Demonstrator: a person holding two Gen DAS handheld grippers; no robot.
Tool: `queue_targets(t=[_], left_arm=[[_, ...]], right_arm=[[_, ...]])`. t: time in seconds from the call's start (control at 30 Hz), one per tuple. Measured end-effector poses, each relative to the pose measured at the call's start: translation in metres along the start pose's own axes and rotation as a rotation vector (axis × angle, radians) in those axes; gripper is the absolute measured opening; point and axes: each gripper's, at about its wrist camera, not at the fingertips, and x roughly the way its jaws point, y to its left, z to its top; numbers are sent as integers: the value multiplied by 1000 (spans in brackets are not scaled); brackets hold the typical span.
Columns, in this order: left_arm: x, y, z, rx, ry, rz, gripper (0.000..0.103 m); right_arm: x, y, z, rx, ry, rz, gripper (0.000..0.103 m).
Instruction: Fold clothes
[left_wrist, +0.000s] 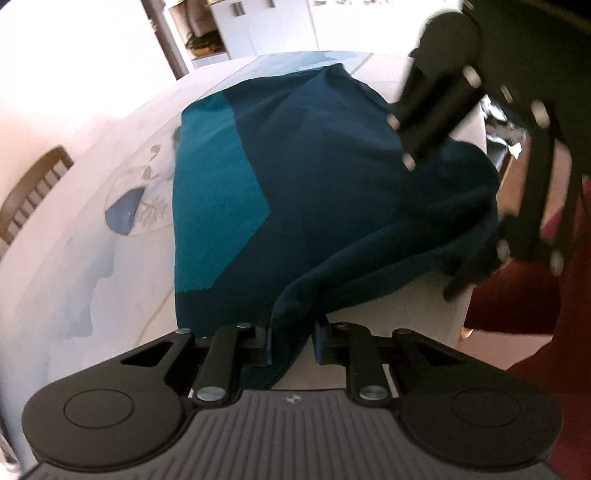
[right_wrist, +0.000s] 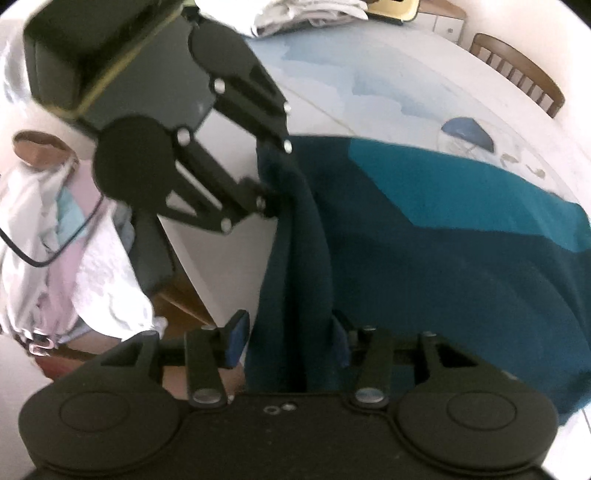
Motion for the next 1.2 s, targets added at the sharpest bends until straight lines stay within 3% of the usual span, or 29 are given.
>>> queue_targets(t=[0.2,0.4,0.53,0.73,0.93,1.07,1.2], left_arm=[[-2,-1,0,-28,3,15,18],[-9,3,12,-63,-13,38,15],[-22,12,31,-72,-53,61,13],[-18,38,93,-88,-148,119,12],[28,70,176,-73,-182,165,11],[75,93,228,-83,-163,167,11],[128,108,258,-107,-106,155,11]], right_arm=[[-9,-10,-17,48,4,-57,103],[-24,-34,-20,117,-32,14,103],[-57,-61,-17,151,-103,6,103],[-96,-139,-16,226,-204,-29,103],[-107,-236,-20,223,-239,-60,103],[-91,-299,-23,220,-220,-52,103],[-56,-351,-29,260,-174,-6,103]])
